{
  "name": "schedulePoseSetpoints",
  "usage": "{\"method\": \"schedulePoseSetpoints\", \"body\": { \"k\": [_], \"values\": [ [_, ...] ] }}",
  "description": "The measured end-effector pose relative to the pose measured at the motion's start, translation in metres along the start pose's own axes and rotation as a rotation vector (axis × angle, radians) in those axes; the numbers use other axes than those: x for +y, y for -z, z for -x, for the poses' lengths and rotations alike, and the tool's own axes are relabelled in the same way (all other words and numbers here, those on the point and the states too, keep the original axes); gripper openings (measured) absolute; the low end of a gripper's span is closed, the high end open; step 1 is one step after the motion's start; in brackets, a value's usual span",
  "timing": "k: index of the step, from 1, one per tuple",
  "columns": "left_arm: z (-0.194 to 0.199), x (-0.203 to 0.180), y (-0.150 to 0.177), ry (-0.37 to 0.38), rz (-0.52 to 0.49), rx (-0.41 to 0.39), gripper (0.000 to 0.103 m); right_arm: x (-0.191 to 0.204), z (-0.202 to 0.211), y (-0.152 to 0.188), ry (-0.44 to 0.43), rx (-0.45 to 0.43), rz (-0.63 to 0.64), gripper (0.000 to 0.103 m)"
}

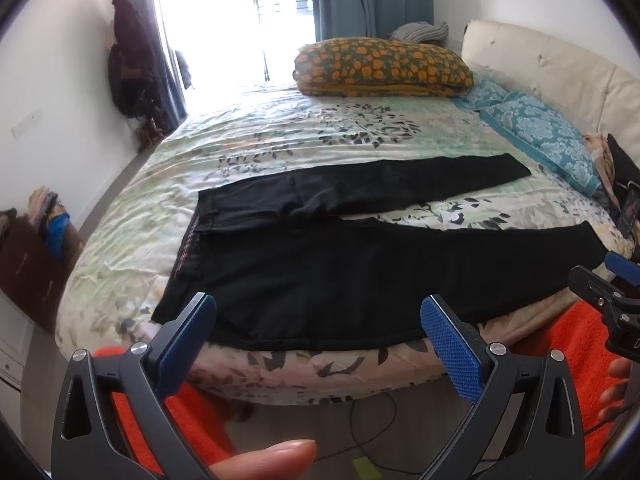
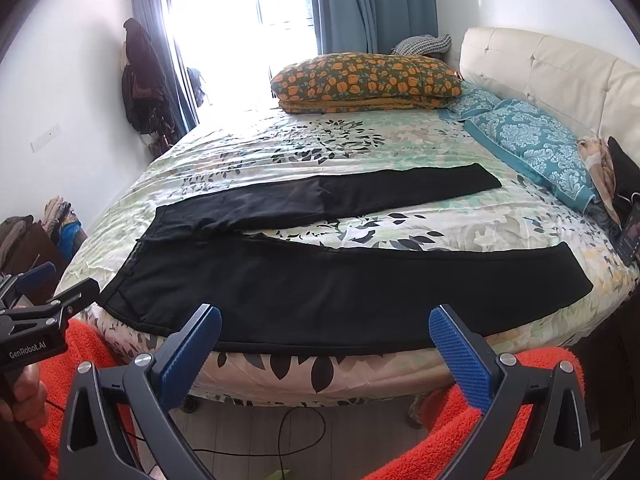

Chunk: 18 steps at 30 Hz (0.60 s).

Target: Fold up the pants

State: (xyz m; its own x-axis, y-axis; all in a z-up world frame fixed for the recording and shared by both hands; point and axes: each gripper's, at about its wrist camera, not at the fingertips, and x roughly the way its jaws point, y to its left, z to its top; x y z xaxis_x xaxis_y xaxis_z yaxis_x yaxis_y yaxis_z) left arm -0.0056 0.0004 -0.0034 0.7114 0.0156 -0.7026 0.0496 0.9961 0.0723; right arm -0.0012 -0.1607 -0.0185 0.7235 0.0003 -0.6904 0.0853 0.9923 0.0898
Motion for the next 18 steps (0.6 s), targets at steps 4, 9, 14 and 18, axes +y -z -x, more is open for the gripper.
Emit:
{"method": "schedulePoseSetpoints", "body": {
  "k": [4, 9, 14, 18],
  "values": [
    [-0.001, 0.001, 0.002, -0.002, 0.002, 0.008, 0.103, 0.005, -0.004, 0.002, -0.02, 0.021, 0.021, 0.103],
    [0.0, 0.001, 0.003, -0.01, -0.005, 0.002, 0.103, 0.011, -0.013, 0.009, -0.085, 0.081, 0.025, 0.103],
    [0.0, 0.003, 0.004, -0.012, -0.003, 0.004, 0.103, 0.007, -0.014, 0.01, -0.069, 0.073, 0.012, 0.103],
    [-0.001, 0.003, 0.004, -0.012, -0.003, 0.01, 0.102, 0.005, -0.016, 0.01, -0.06, 0.086, -0.003, 0.103]
  ]
}}
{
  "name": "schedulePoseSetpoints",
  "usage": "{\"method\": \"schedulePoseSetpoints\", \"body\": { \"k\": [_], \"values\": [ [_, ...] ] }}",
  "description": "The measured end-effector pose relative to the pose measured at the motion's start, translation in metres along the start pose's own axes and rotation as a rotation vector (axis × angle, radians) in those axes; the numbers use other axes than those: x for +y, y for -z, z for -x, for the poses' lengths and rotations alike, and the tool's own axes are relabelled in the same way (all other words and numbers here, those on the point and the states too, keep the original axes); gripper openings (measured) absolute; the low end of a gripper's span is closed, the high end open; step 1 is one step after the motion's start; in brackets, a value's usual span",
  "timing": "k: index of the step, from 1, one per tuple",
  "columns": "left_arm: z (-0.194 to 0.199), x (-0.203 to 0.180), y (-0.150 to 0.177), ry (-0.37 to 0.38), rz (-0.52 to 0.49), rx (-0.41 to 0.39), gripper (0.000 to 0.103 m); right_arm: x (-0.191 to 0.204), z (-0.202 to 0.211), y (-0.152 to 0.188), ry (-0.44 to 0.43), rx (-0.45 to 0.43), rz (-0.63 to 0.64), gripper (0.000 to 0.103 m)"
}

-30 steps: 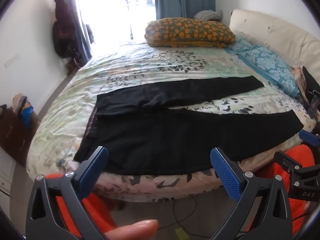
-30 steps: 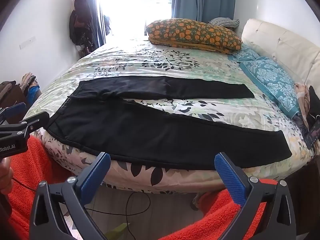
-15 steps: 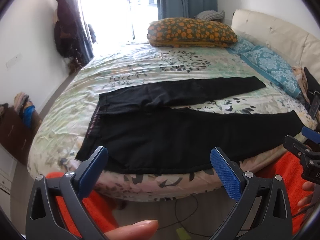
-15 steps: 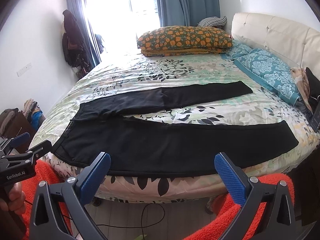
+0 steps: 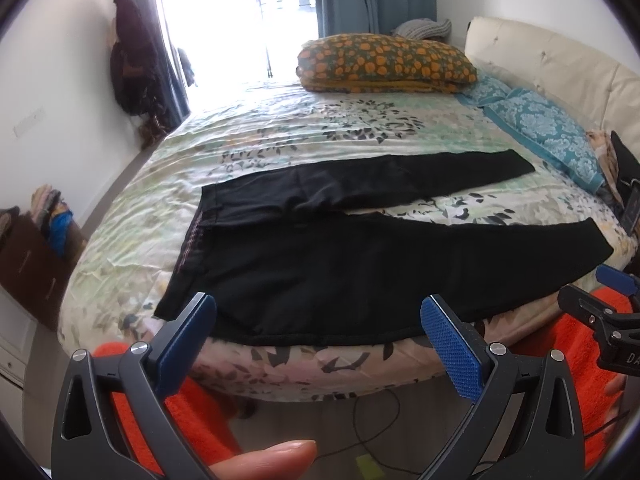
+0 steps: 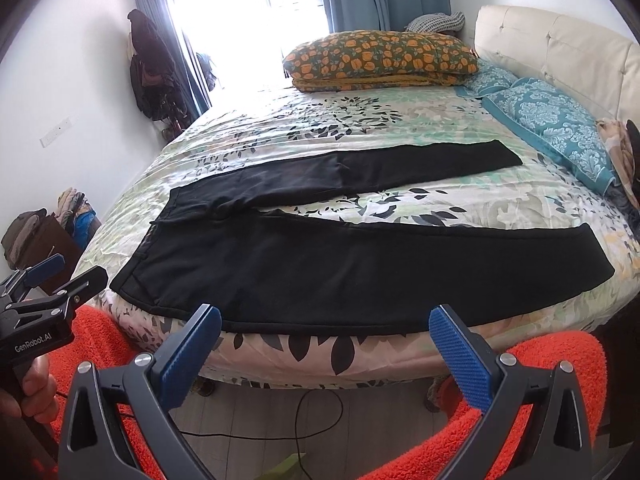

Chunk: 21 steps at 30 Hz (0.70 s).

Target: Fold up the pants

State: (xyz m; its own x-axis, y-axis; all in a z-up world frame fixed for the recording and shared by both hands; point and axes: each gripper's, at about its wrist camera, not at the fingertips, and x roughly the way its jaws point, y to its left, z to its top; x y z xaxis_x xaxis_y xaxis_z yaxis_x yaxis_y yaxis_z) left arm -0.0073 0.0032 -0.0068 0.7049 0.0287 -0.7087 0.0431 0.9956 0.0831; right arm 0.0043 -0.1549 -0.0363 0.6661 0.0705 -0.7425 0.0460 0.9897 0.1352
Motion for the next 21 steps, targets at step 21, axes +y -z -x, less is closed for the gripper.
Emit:
{"method": "schedulePoseSetpoints", "body": {
  "k": [21],
  "values": [
    [-0.0009, -0.0045, 0.0008, 0.001, -0.012, 0.007, 0.102, 0.0026, -0.006, 0.0038, 0.006, 0.035, 0.016, 0.103]
  ]
}}
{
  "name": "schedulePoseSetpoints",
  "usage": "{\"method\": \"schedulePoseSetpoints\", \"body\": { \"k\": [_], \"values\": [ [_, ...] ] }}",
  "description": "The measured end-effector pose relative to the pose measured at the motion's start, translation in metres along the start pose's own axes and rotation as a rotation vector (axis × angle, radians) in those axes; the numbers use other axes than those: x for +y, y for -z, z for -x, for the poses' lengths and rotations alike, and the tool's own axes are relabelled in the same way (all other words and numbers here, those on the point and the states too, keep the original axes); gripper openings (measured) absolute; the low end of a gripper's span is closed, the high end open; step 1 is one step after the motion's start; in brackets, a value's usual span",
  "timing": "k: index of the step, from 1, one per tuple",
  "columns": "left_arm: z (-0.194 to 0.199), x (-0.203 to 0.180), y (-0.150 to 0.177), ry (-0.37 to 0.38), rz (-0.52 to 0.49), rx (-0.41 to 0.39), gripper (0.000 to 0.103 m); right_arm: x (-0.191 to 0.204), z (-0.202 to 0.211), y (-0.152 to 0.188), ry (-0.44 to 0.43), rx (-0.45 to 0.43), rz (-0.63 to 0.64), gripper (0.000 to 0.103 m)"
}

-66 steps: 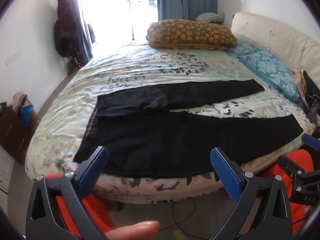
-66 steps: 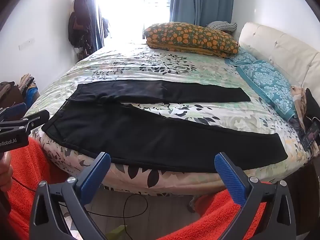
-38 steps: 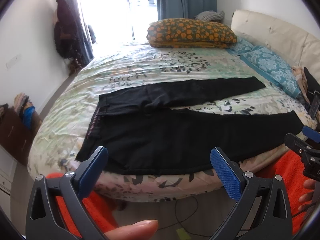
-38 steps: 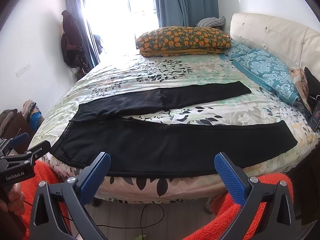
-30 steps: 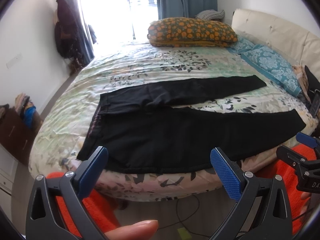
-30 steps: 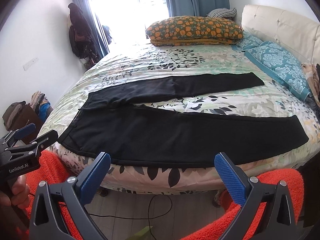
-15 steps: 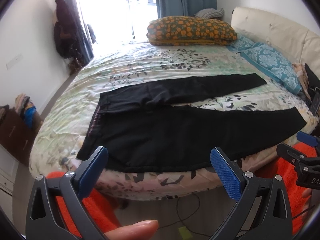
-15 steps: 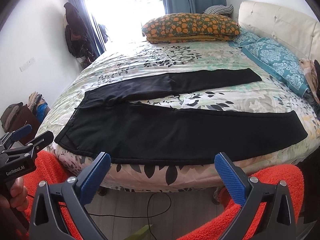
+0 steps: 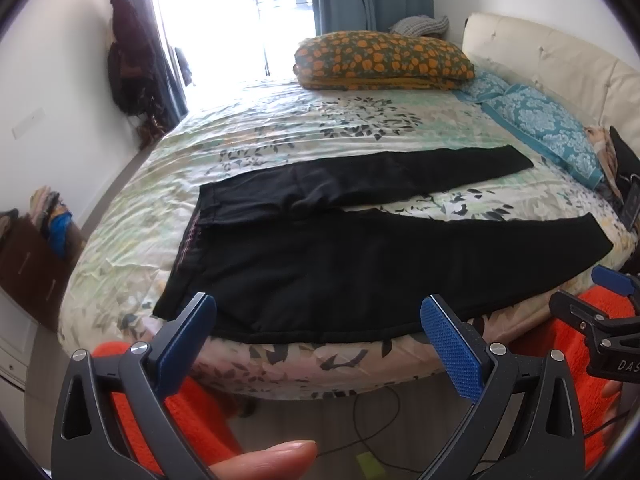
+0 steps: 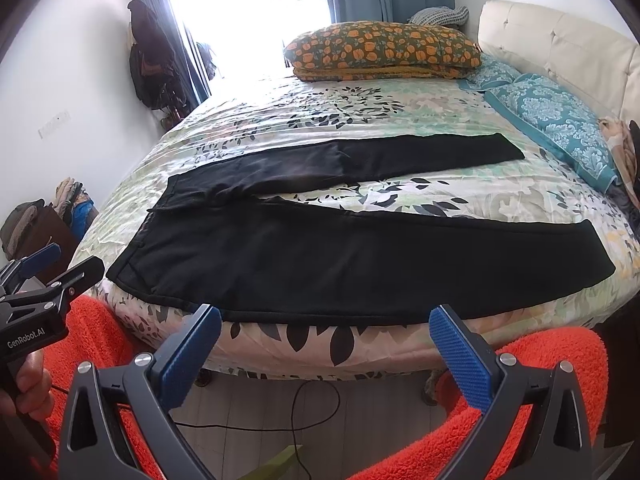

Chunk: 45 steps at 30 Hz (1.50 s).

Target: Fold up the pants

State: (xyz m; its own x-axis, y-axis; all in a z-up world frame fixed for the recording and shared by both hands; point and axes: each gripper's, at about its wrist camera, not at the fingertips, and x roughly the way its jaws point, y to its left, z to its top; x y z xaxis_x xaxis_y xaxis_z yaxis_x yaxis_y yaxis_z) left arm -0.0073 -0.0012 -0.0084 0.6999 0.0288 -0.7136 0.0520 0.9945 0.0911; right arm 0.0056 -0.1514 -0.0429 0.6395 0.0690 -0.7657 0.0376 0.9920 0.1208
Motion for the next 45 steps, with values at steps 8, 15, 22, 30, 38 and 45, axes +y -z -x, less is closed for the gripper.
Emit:
{"method": "schedulePoseSetpoints", "body": {
  "k": [8, 15, 22, 30, 38, 45],
  "values": [
    [0.0, 0.0, 0.0, -0.001, 0.001, 0.003, 0.103, 0.001, -0.002, 0.0, 0.004, 0.009, 0.004, 0.103],
    [-0.005, 0.002, 0.001, -0.015, -0.002, 0.001, 0.102, 0.001, -0.005, 0.001, 0.004, 0.014, 0.003, 0.103],
    [-0.043, 0.033, 0.0, -0.065, 0.071, 0.03, 0.102, -0.025, -0.021, -0.012, 0.032, -0.023, 0.045, 0.103],
    [-0.165, 0.013, -0.025, -0.064, 0.021, 0.11, 0.103, -0.072, -0.139, -0.032, 0.061, 0.097, 0.093, 0.103],
    [-0.266, 0.003, -0.008, -0.115, 0.03, 0.252, 0.103, -0.081, -0.194, -0.014, 0.117, 0.178, 0.084, 0.103],
    [-0.269, 0.005, 0.005, -0.081, 0.062, 0.234, 0.103, -0.087, -0.21, -0.005, 0.093, 0.217, 0.073, 0.103]
  ]
}}
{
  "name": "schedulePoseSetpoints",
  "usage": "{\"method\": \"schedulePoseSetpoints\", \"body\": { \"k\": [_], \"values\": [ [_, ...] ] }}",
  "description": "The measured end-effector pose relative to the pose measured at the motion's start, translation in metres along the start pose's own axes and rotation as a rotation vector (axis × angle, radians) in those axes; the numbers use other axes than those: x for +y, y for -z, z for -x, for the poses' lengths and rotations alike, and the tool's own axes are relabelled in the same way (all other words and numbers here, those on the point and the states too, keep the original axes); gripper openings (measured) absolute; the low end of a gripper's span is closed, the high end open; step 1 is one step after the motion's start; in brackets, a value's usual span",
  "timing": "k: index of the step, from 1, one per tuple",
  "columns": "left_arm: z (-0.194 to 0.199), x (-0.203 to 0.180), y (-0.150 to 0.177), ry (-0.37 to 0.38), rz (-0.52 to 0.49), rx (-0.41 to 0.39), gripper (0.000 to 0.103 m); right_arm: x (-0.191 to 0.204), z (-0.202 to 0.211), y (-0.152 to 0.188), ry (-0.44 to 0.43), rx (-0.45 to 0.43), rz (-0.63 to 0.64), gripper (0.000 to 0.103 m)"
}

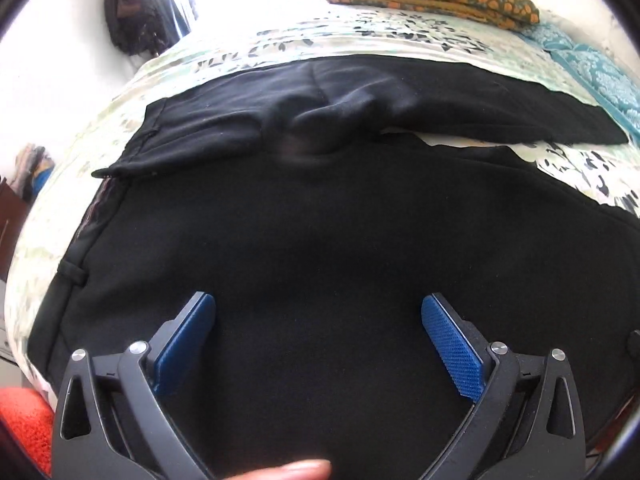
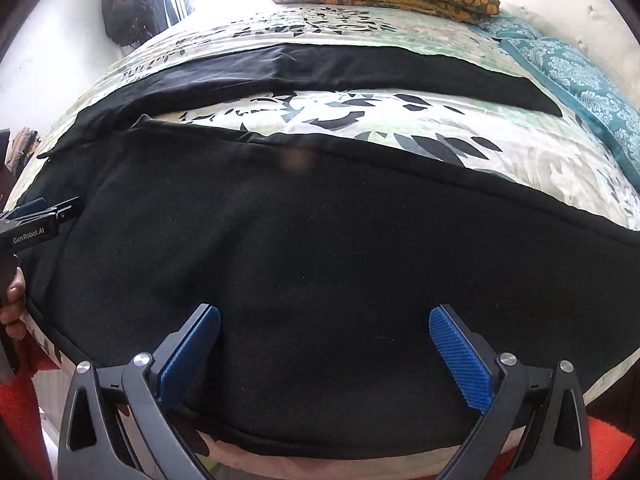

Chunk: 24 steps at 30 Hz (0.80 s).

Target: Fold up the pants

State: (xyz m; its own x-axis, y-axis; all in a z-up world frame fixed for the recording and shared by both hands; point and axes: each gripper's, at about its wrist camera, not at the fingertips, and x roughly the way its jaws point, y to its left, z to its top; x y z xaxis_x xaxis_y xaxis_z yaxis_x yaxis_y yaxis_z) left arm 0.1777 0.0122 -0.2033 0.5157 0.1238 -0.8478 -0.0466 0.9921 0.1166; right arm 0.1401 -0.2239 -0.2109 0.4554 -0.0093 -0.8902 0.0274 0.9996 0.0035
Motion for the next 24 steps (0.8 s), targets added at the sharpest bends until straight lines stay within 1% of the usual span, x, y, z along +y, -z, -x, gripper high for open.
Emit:
{"method": "schedulePoseSetpoints", "body": {
  "k": [2, 6, 9, 11, 12, 13, 15, 17, 20, 22, 24],
  "values": [
    [0.0, -0.001, -0.001, 0.0, -0.008, 0.014, 0.103, 0.0, -0.001, 0.001, 0.002, -0.002, -0.004, 0.103],
    [-0.002, 0.006, -0.003, 0.04, -0.014, 0.027, 0.103, 0.002, -0.001, 0.002, 0.014, -0.009, -0.011, 0.103],
    [0.0, 0.007, -0.005, 0.06, -0.039, 0.045, 0.103, 0.002, -0.001, 0.002, 0.014, -0.011, -0.015, 0.103],
    [0.005, 0.012, -0.006, 0.078, -0.033, 0.059, 0.102, 0.002, -0.001, 0.001, 0.012, -0.013, -0.019, 0.103],
    [0.008, 0.017, -0.008, 0.085, -0.018, 0.051, 0.102, 0.002, -0.001, 0.002, 0.013, -0.016, -0.021, 0.103],
    [0.015, 0.022, -0.008, 0.092, 0.0, 0.027, 0.102, 0.002, -0.001, 0.002, 0.014, -0.018, -0.021, 0.103],
    [0.031, 0.039, -0.011, 0.094, 0.041, -0.045, 0.102, 0.002, -0.001, 0.002, 0.014, -0.019, -0.02, 0.103],
    [0.042, 0.061, -0.02, 0.082, 0.093, -0.092, 0.102, 0.002, -0.001, 0.002, 0.014, -0.019, -0.019, 0.103],
    [0.042, 0.1, -0.037, 0.057, 0.175, -0.092, 0.102, 0.002, 0.0, 0.002, 0.015, -0.023, -0.018, 0.103],
    [0.039, 0.123, -0.041, 0.052, 0.218, -0.084, 0.102, 0.002, 0.0, 0.002, 0.016, -0.024, -0.017, 0.103],
    [0.034, 0.139, -0.04, 0.057, 0.212, -0.077, 0.102, 0.001, 0.0, 0.002, 0.016, -0.025, -0.017, 0.103]
  ]
}}
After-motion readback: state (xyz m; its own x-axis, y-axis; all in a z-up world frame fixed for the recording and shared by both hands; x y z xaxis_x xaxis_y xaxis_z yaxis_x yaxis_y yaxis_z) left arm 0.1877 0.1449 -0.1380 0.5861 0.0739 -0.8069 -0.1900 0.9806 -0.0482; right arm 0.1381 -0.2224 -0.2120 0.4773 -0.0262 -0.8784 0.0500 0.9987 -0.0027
